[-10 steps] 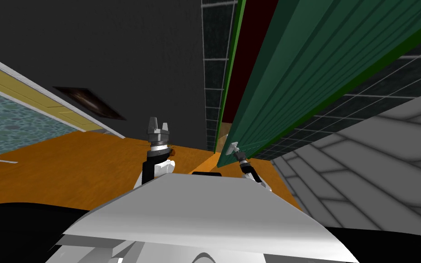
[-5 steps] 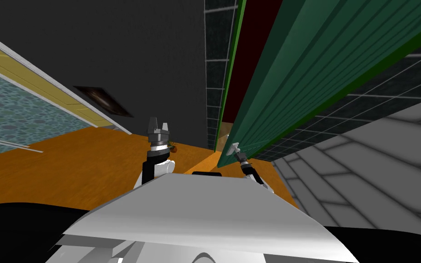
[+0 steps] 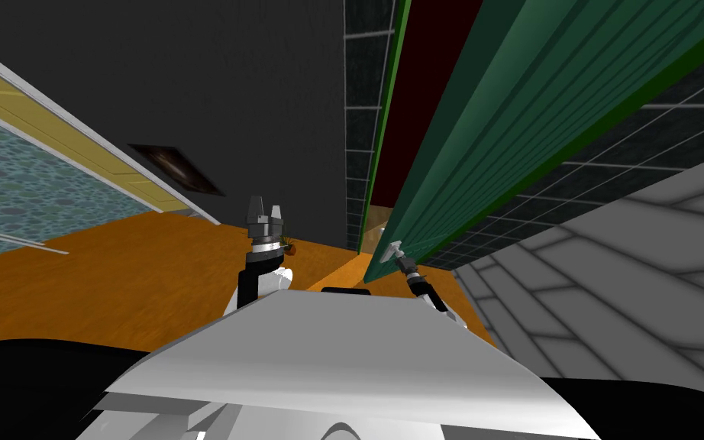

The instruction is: Pull the door open

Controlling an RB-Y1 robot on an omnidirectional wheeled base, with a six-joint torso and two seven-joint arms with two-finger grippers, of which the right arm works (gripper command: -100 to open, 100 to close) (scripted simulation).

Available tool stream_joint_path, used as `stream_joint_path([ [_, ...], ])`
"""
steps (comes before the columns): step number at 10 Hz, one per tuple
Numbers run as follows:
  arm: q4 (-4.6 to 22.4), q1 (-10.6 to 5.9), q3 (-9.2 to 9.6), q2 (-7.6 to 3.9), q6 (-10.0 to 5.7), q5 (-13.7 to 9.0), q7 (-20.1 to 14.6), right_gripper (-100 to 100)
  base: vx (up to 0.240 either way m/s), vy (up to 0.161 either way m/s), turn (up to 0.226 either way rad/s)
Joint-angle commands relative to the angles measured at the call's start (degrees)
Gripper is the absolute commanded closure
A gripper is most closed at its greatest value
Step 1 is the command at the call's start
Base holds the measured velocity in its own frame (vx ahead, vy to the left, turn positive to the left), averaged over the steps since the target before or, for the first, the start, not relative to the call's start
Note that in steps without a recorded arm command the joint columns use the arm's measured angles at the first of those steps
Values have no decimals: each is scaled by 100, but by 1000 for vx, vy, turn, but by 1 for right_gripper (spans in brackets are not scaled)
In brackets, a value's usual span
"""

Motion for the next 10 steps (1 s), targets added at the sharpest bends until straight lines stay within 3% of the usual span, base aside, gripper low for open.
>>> stream_joint_path([
  [1, -167, -11, 2, -63, 25, -35, -73, -100, 18, 48, -16],
  [4, -309, 57, -46, -241, 146, -132, -218, -100, 25, 33, -8],
  [8, -358, 80, -63, -303, 188, -166, -268, -100, 13, 8, -2],
  [9, -224, 116, -71, -295, 260, -169, -246, -100, 19, -20, -17],
  [10, -224, 116, -71, -295, 260, -169, -246, 100, 15, -18, 8],
])
